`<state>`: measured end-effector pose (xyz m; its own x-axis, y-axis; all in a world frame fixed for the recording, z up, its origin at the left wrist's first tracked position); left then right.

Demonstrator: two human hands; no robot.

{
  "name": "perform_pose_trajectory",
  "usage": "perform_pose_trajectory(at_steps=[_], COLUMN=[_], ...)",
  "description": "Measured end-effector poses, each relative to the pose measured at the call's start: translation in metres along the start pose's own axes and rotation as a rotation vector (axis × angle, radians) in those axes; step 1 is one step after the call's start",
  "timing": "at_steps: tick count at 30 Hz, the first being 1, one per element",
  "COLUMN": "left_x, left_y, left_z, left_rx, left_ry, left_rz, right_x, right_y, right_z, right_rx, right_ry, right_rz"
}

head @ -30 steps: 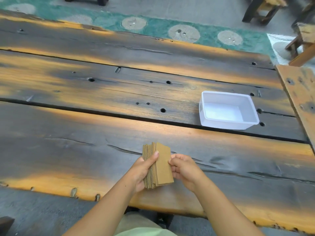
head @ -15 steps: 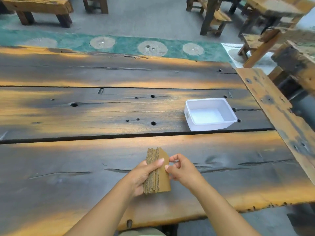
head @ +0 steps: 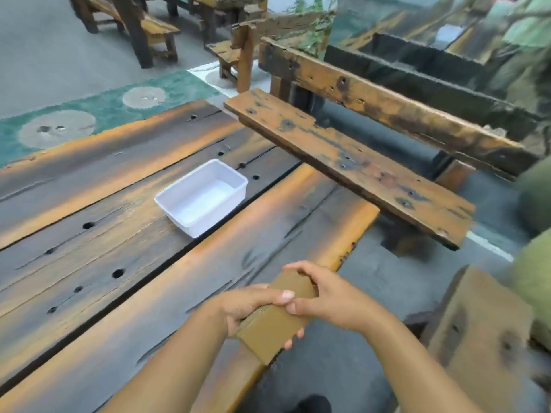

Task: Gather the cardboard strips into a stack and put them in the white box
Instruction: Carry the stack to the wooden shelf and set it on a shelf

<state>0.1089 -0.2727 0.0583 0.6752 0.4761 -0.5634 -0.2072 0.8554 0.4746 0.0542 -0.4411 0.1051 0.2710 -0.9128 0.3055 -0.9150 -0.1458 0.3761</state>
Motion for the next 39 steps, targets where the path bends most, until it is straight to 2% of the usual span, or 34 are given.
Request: perform_pose_trajectory(at_steps=[3,7,10,14,15,20,24,27,33,36,39], left_x=[-0.028,-0.088,-0.137,-0.194,-0.209,-0.297,-0.364,-0.398,-0.438,-0.456,-0.477], left_y=[-0.050,-0.125,-0.185,-0.249,-0.264,-0.323,-0.346,-0.360,-0.408,-0.431,-0.444], left_z=[0.012,0.024,0.020,0.014,0.014,0.001,-0.028,-0.040,-0.026,-0.018,-0.016], left_rx=[0.118,0.274,0.357,0.427,0.441,0.327,0.288,0.194,0.148,0.097,0.107], left_ry=[-0.086,-0.157,-0.164,-0.130,-0.132,-0.265,-0.357,-0.400,-0.603,-0.686,-0.721], left_rz=[-0.159,-0.342,-0.475,-0.580,-0.570,-0.257,-0.131,-0.064,-0.139,-0.255,-0.384], right_x=[0.038,0.096,0.130,0.157,0.161,0.173,0.172,0.178,0.206,0.222,0.234], right_y=[0.027,0.078,0.126,0.193,0.211,0.291,0.325,0.333,0.321,0.318,0.321], right_z=[0.023,0.063,0.097,0.141,0.152,0.198,0.216,0.218,0.224,0.228,0.228], right_rx=[-0.027,-0.067,-0.101,-0.154,-0.170,-0.207,-0.287,-0.307,-0.338,-0.310,-0.328], right_ry=[-0.067,-0.180,-0.253,-0.367,-0.414,-0.551,-0.566,-0.564,-0.697,-0.756,-0.763], right_rz=[0.024,0.173,0.383,0.751,0.870,1.454,1.645,1.778,2.051,2.226,2.315])
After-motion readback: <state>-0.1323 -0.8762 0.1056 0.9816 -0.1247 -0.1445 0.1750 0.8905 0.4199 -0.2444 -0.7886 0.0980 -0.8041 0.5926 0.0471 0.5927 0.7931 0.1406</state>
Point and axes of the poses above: each hand's wrist, its own y-axis away from the middle knuckle, its own x-axis out of the back of the hand, z = x × y, the point moved 2 cm from there along -y, towards the middle knuckle, and after that the axes turned 3 degrees about y, right-handed, at the moved point
